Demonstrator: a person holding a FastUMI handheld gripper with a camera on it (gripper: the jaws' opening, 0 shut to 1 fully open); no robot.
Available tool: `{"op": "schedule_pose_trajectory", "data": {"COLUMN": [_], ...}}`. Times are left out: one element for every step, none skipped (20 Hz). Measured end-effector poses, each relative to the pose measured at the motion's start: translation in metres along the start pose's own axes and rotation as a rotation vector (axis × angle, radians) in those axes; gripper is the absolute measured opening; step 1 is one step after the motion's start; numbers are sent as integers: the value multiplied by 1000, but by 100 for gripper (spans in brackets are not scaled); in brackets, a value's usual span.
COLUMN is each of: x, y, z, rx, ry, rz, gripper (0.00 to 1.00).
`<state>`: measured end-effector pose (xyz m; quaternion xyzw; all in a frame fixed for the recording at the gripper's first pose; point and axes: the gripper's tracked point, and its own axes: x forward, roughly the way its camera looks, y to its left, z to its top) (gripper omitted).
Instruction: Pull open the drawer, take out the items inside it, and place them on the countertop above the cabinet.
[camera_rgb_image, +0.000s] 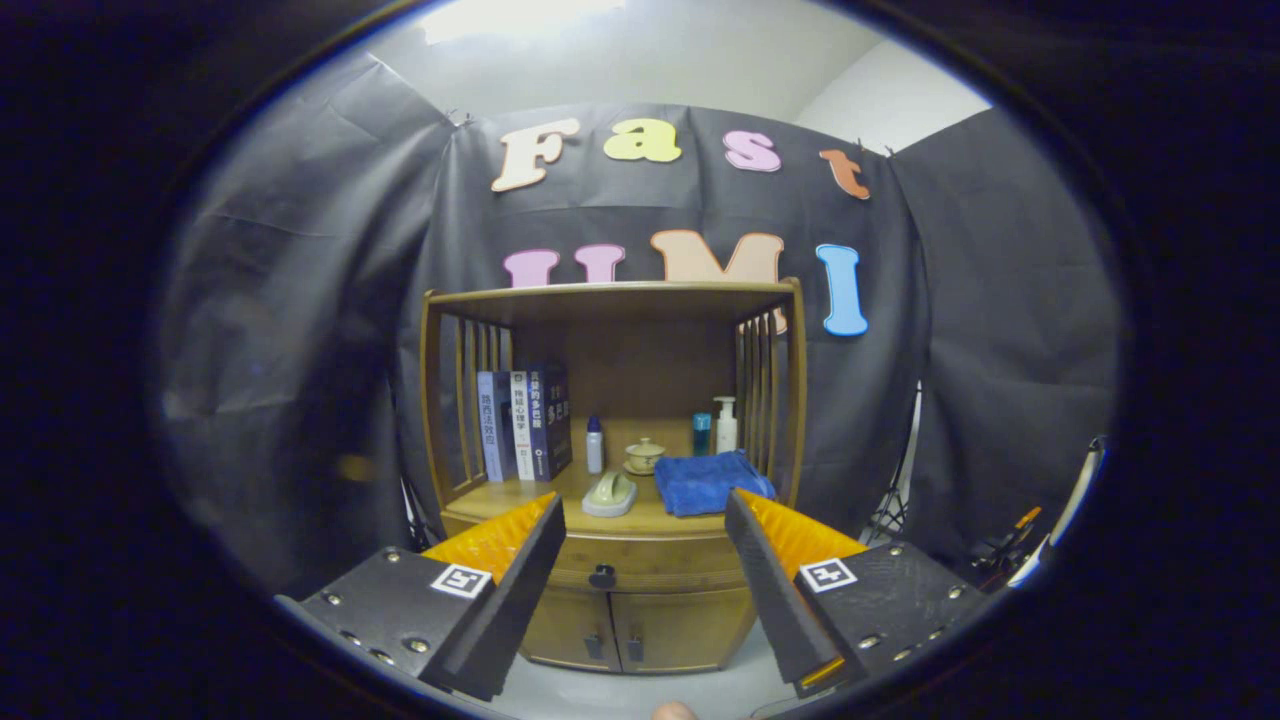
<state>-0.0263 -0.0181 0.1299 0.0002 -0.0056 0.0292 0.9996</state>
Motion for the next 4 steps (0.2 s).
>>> {"op": "schedule_pose_trajectory", "data": {"x": [2,3,4,6], "y": [4,6,8,10], "z": [-3,-7,-10,-12], "rx": [-1,-3,-6,-10], "ry": [8,17,27,35], "rz": [7,11,14,17], "gripper": [96,96,96,96]}}
